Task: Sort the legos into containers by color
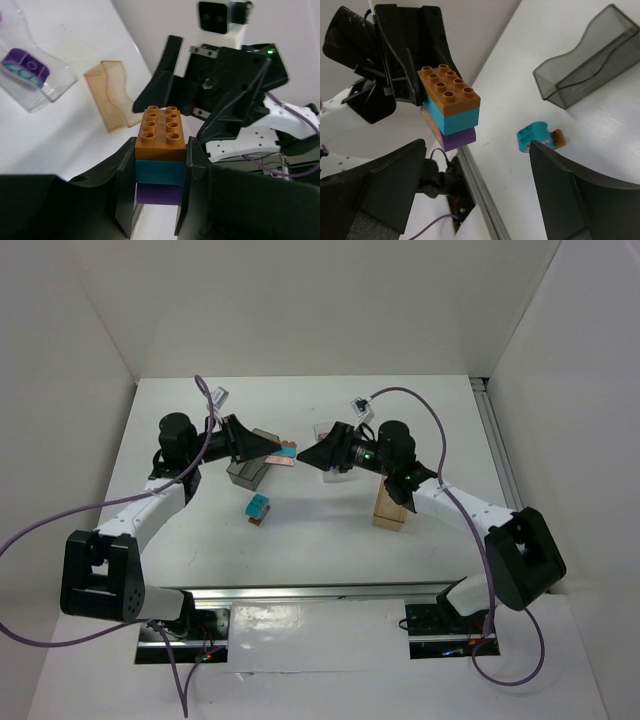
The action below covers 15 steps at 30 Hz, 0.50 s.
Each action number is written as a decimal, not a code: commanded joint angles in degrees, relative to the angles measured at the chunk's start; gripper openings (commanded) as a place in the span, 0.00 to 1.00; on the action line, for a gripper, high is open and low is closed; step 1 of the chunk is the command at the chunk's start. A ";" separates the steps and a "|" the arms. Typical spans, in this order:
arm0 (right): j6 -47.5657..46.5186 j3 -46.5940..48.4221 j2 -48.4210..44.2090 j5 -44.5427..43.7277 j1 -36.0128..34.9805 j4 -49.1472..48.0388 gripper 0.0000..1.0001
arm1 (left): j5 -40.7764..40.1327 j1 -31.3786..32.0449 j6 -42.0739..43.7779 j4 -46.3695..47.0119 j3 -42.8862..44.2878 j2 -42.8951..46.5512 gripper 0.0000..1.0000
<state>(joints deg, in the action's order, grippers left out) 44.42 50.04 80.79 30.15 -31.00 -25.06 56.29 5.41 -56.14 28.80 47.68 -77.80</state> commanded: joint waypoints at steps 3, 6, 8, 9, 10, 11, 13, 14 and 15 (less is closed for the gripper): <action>6.99 -0.21 2.26 6.85 -1.60 -16.34 0.91 | 4.62 -0.22 -8.11 16.56 -0.40 -0.42 0.00; 6.38 1.46 3.40 6.85 -3.00 -14.76 0.90 | 4.62 -0.22 -6.80 15.50 -0.40 -0.42 0.00; 6.38 1.46 4.02 6.85 -3.62 -16.15 0.88 | 4.62 -0.22 -6.79 14.97 -0.40 -0.42 0.00; 6.38 2.07 4.63 6.85 -3.62 -16.86 0.87 | 4.62 -0.22 -6.79 14.97 -0.40 -0.42 0.00; 6.99 2.08 5.33 6.85 -4.23 -16.86 0.84 | 4.62 -0.22 -6.79 14.97 -0.40 -0.42 0.00; 6.99 2.08 5.34 6.85 -4.24 -16.86 0.82 | 4.62 -0.22 -6.79 14.97 -0.40 -0.42 0.00; 6.99 2.87 5.87 6.85 -4.85 -16.86 0.77 | 4.62 -0.22 -6.79 14.97 0.13 -0.94 0.00; 6.99 2.87 6.48 7.37 -4.86 -17.56 0.75 | 4.62 -0.22 -6.79 14.97 0.13 -0.95 0.00; 6.99 3.39 6.48 7.38 -4.86 -17.57 0.70 | 4.62 -0.22 -6.79 14.97 0.13 -0.95 0.00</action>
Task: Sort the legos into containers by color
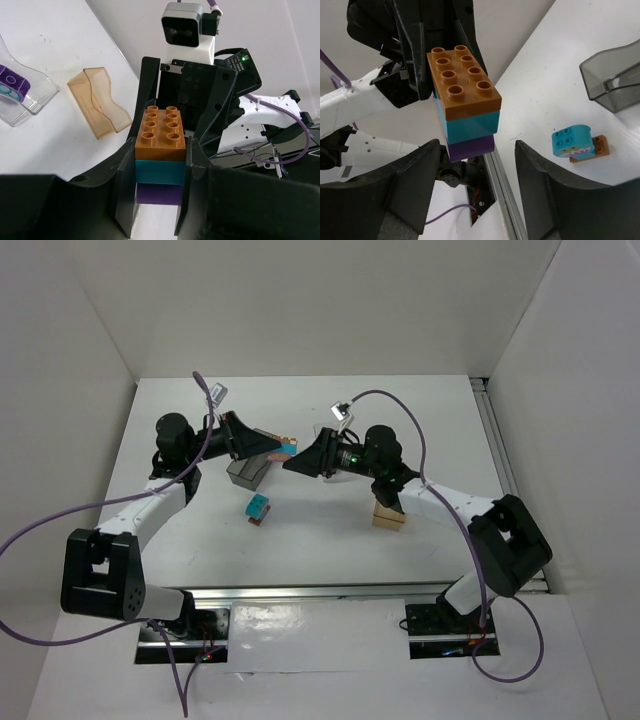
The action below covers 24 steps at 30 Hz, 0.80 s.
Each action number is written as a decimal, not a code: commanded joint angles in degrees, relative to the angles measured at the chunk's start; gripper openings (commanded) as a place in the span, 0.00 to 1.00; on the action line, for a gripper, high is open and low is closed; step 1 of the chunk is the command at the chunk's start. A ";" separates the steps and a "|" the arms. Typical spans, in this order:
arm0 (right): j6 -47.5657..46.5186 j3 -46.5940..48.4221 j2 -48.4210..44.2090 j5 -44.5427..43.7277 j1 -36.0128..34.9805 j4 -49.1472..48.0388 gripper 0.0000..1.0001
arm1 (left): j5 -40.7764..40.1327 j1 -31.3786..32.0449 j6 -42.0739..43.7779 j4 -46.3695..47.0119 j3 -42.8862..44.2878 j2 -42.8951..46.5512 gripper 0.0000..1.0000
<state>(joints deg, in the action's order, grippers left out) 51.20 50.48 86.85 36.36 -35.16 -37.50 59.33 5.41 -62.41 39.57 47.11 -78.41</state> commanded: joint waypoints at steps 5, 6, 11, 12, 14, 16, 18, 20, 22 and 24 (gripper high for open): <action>0.22 2.96 0.43 -0.15 -0.70 -5.66 0.66 | 2.10 -0.22 -0.52 4.72 0.70 -0.34 0.00; 0.22 2.96 1.04 -0.15 -0.70 -6.62 0.66 | 2.63 -0.22 -0.52 5.33 0.70 -0.34 0.00; 0.22 4.62 2.18 0.38 -1.23 -7.24 0.41 | 2.63 -0.22 -1.04 6.39 -0.35 -0.34 0.00; 0.22 4.63 2.18 0.38 -1.23 -7.24 0.36 | 2.63 -0.22 -1.04 6.39 -0.35 -0.86 0.00; 0.22 3.85 2.18 0.38 -1.23 -7.24 0.26 | 2.63 -0.22 -1.04 5.70 -0.35 -0.87 0.00; -0.39 3.23 1.39 0.38 -1.75 -4.98 0.18 | 2.10 -0.22 -0.52 4.82 -0.35 -0.87 0.00; -2.85 3.22 -0.88 -3.12 -1.76 -0.32 0.16 | 1.49 -0.22 0.18 3.15 0.26 -1.39 0.00; -9.08 4.01 -2.03 -6.20 -3.16 11.61 0.15 | 1.49 -0.22 0.89 2.09 1.49 -1.92 0.00; -15.65 6.73 -2.74 -11.47 -4.03 23.28 0.15 | 1.49 -0.22 1.94 0.43 2.19 -1.92 0.00; -17.70 6.22 -5.01 -15.50 -4.57 27.28 0.15 | 0.70 -0.22 3.17 -1.50 3.68 -1.92 0.00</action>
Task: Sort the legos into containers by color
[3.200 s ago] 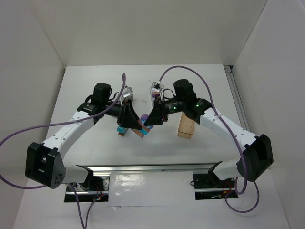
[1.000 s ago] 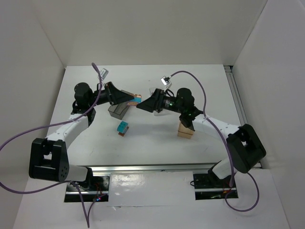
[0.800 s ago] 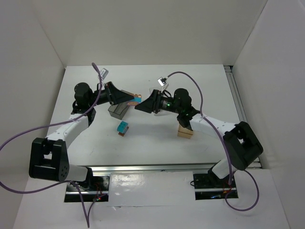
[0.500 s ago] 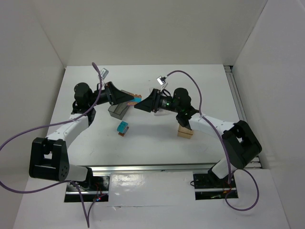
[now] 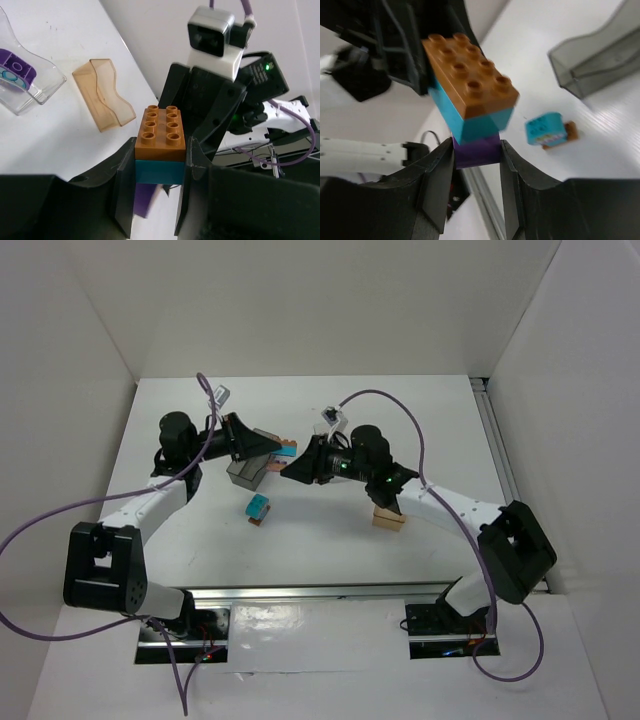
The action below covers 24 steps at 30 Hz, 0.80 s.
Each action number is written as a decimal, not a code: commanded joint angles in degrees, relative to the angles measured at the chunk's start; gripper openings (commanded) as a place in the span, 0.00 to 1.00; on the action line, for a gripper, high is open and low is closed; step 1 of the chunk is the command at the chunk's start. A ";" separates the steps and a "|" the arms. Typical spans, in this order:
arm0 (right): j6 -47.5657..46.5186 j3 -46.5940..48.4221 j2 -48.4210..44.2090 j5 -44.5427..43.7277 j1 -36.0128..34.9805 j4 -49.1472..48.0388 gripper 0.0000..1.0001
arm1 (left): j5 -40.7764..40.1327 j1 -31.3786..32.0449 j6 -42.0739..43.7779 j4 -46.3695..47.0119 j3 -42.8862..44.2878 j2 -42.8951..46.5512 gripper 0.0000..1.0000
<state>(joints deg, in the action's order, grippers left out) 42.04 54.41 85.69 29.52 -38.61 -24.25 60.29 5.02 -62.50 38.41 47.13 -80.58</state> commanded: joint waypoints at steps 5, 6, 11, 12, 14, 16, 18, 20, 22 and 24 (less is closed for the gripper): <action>-11.97 0.26 -7.90 -16.41 -1.12 22.73 0.15 | -1.58 0.17 5.02 -5.27 6.21 -0.90 0.00; -11.98 0.26 -8.52 -21.03 -1.12 23.80 0.15 | -2.45 0.17 5.89 -6.50 6.74 -0.90 0.00; -12.60 4.38 -7.30 -39.60 -1.12 33.63 0.15 | -10.36 -0.36 18.52 -27.21 11.83 0.24 0.00; -12.60 5.34 -6.33 -41.54 -1.12 34.35 0.15 | -11.50 -0.36 20.21 -32.73 12.62 0.24 0.00; -14.26 9.47 -1.60 -45.07 0.81 37.07 0.15 | -12.22 -0.36 24.59 -36.72 12.63 0.77 0.00; -16.54 12.28 2.96 -46.21 1.34 36.47 0.16 | -11.61 -0.36 27.68 -42.68 13.86 0.25 0.00; -19.10 13.61 5.26 -46.74 1.87 34.36 0.16 | -9.23 -0.36 31.99 -46.57 15.26 -0.63 0.00; -20.33 17.21 9.74 -46.74 2.58 34.36 0.18 | -7.57 -0.89 34.10 -49.48 15.27 -1.25 0.00; -21.12 21.15 14.56 -46.74 3.37 35.15 0.19 | -7.03 -0.89 34.63 -49.49 14.74 -1.25 0.00; -21.12 24.15 17.83 -48.32 3.98 36.90 0.23 | -6.06 -0.89 35.34 -50.18 14.74 -0.72 0.00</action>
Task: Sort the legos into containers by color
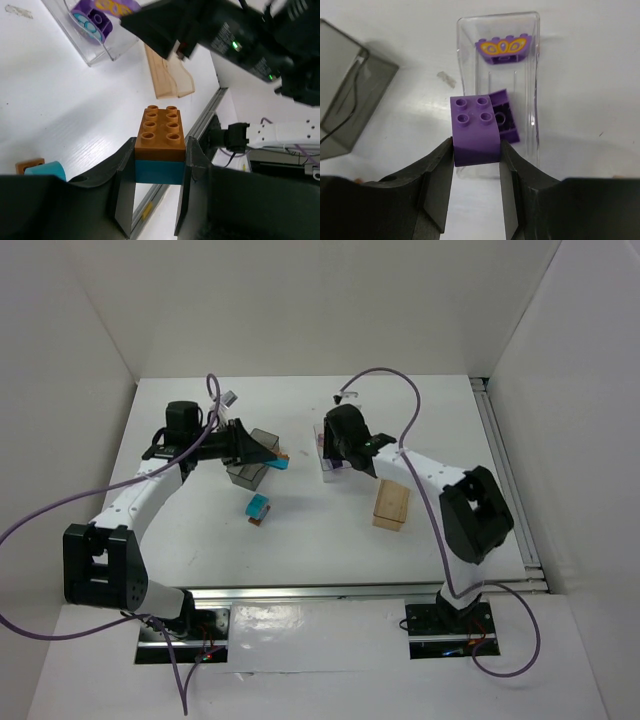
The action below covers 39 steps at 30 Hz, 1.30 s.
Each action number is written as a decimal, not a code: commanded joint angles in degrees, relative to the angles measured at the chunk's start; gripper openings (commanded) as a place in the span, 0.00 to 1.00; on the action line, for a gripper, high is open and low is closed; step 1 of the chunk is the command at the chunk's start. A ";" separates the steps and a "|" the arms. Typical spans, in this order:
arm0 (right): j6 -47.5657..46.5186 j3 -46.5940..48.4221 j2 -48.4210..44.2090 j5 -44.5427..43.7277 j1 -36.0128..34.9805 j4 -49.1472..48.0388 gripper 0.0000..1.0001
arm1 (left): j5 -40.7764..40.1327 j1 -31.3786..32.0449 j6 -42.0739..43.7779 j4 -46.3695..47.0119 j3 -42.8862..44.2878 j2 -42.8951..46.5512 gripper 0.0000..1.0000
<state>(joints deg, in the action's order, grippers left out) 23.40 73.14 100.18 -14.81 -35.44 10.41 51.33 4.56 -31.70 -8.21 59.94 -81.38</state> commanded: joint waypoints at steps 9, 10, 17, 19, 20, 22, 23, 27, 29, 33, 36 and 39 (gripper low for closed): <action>-4.24 10.36 2.40 -1.29 1.43 5.67 0.83 | 8.41 -0.43 11.22 -9.20 3.87 -0.53 0.00; -4.24 8.96 0.30 0.90 1.43 3.41 0.72 | 10.70 -0.43 11.22 -8.24 3.87 -1.14 0.00; -3.71 -2.74 -16.06 39.73 5.82 -5.84 0.74 | 24.51 2.47 19.82 -5.75 5.52 -5.18 0.00; -4.41 -3.45 -16.07 49.67 5.82 -6.37 0.84 | 25.30 3.34 23.86 -9.26 6.15 -5.80 0.00; -4.41 -3.45 -16.07 52.14 5.82 -6.37 0.86 | 25.31 3.87 24.93 -10.41 6.93 -5.80 0.00; -4.41 -3.45 -16.07 59.23 5.82 -6.90 0.86 | 24.43 4.58 25.64 -11.39 7.73 -6.33 0.00; -5.02 -3.45 -15.37 61.46 5.82 -7.42 0.86 | 23.91 4.58 26.34 -12.78 8.34 -6.33 0.00; -5.56 -2.13 -13.00 64.64 5.82 -6.90 0.87 | 24.52 5.72 27.57 -13.41 8.87 -6.86 0.00; -7.22 -0.82 -12.03 66.30 5.29 -4.89 0.87 | 24.52 5.73 28.88 -13.41 8.88 -6.25 0.00; -9.06 -0.81 -10.27 70.96 4.77 -4.36 0.86 | 25.21 5.73 30.29 -14.46 8.88 -5.02 0.00; -11.00 -0.81 -9.57 72.38 3.63 -2.94 0.84 | 25.84 5.73 32.31 -15.87 9.40 -5.01 0.00; -11.01 -2.04 -9.57 73.08 3.10 -2.94 0.81 | 26.36 5.73 34.42 -18.68 10.72 -5.54 0.00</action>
<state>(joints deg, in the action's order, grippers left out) 14.44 70.70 90.48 54.74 -31.20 6.70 73.95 10.07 -2.07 -24.82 67.57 -87.99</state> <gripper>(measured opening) 0.814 0.366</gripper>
